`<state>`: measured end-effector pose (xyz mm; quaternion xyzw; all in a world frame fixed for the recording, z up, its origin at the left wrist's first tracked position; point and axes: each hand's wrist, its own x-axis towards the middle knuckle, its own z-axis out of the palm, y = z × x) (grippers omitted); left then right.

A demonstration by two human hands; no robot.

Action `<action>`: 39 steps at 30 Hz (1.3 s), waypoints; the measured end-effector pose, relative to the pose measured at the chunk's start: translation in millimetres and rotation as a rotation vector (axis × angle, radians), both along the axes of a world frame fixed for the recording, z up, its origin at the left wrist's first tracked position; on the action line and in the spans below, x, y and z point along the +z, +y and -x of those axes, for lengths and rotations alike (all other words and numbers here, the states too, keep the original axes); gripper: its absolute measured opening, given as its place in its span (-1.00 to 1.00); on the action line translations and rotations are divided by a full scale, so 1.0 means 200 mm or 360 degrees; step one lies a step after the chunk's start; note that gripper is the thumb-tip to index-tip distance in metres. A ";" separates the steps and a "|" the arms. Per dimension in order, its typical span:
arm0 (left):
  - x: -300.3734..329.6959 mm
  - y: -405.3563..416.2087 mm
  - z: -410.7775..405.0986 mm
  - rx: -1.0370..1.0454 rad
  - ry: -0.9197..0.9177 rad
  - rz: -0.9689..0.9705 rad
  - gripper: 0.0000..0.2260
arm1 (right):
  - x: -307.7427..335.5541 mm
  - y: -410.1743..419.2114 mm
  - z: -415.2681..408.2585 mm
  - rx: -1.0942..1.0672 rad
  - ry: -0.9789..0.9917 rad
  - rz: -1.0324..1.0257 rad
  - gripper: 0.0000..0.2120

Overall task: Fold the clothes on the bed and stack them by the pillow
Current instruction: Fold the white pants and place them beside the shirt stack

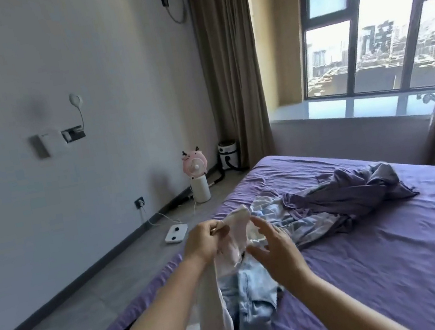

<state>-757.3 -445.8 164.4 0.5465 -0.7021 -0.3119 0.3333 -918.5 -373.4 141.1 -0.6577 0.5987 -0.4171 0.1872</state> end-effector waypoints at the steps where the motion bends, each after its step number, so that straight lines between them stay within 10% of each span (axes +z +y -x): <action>1: 0.10 0.06 0.00 -0.0091 0.0065 0.0019 -0.83 | 0.09 0.04 0.05 0.0023 0.0075 0.0038 -0.35; 7: 0.83 0.47 0.06 -0.0483 0.0054 0.0281 -0.84 | 0.67 0.30 0.21 0.0071 0.0176 0.0268 -0.14; 12: 1.25 0.77 0.20 -0.0489 0.0073 0.0569 -0.90 | 1.11 0.57 0.31 -0.0011 -0.0245 0.0389 -0.75; 17: 1.50 0.98 0.42 -0.0494 0.0114 0.0725 -0.90 | 1.49 0.83 0.50 -0.0177 0.0027 0.0541 -0.85; 21: 1.57 1.07 0.64 -0.0685 0.0164 0.0695 -0.66 | 1.64 1.02 0.65 -0.0342 0.0203 0.0606 -0.73; 27: 1.51 1.14 0.93 -0.0709 0.0254 0.0760 -0.89 | 1.64 1.31 0.97 -0.0393 0.0516 0.0250 -0.71; 34: 1.56 1.20 1.22 -0.0877 0.0515 0.0616 -0.88 | 1.39 1.67 1.25 -0.0665 0.0707 -0.0170 0.04; 39: 1.59 1.25 1.36 -0.1017 0.0529 0.0666 -0.93 | 1.32 1.78 1.30 -0.1053 0.0713 -0.0108 -0.14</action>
